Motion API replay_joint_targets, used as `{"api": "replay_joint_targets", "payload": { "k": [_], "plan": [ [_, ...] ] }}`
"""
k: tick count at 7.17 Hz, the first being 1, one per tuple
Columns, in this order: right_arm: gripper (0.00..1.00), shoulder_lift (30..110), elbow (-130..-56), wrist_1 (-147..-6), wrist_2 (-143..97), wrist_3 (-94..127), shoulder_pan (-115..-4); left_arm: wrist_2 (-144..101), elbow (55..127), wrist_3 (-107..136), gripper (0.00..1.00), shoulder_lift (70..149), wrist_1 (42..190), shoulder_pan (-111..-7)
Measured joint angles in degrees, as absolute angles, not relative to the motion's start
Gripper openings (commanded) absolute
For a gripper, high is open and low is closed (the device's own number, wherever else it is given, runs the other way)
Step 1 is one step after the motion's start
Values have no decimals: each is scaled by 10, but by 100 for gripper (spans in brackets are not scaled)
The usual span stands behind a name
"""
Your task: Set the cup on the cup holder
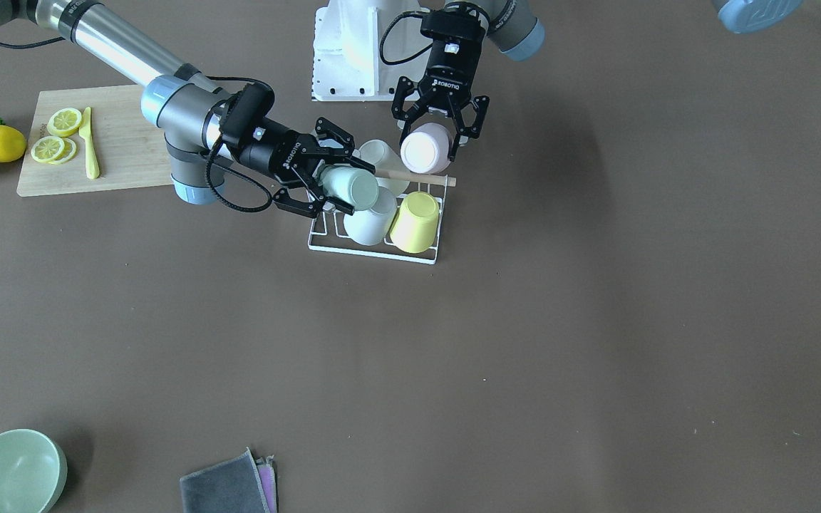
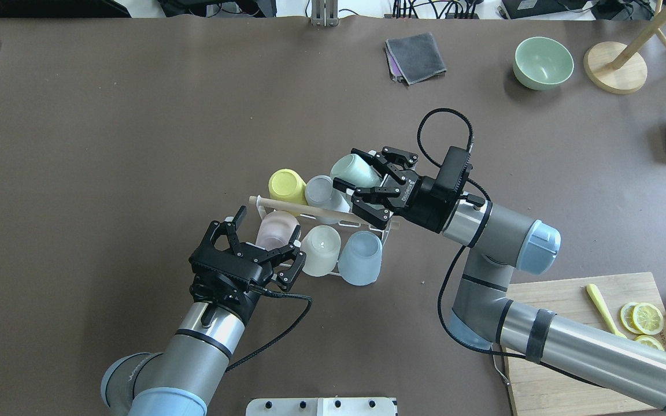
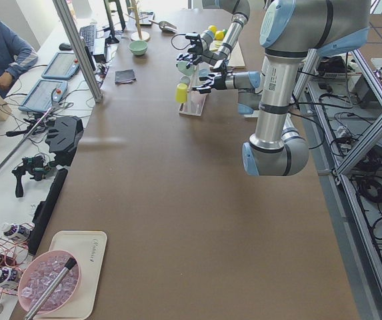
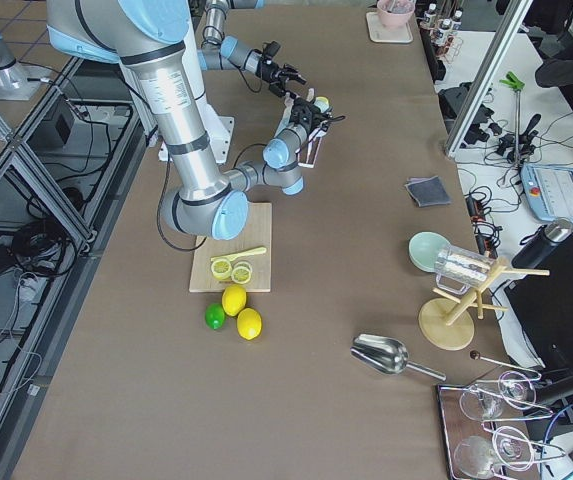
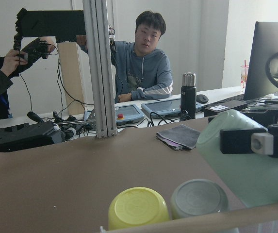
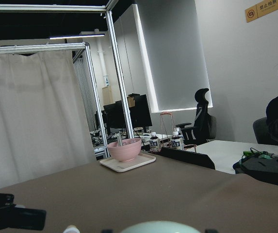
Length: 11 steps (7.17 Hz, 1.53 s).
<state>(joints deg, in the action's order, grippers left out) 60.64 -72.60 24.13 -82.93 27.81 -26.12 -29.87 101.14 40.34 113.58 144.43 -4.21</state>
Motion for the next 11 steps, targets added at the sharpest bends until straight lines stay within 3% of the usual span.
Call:
{"api": "replay_joint_targets", "payload": {
  "k": [4, 5, 6, 8, 11],
  "plan": [
    [0, 613, -726, 254, -830, 276, -258, -340, 1099, 385, 98, 1121, 1427, -91],
    [38, 615, -726, 261, -830, 276, -258, -417, 1129, 379, 98, 1102, 1422, -143],
    [99, 616, -727, 266, -829, 277, -257, -532, 1148, 381, 98, 1076, 1419, -216],
    [100, 614, -732, 269, -825, 281, -253, -744, 1155, 428, 98, 1025, 1368, -361],
    [100, 615, -746, 269, -822, 284, -252, -1025, 1123, 464, 98, 981, 1178, -575]
  ]
}}
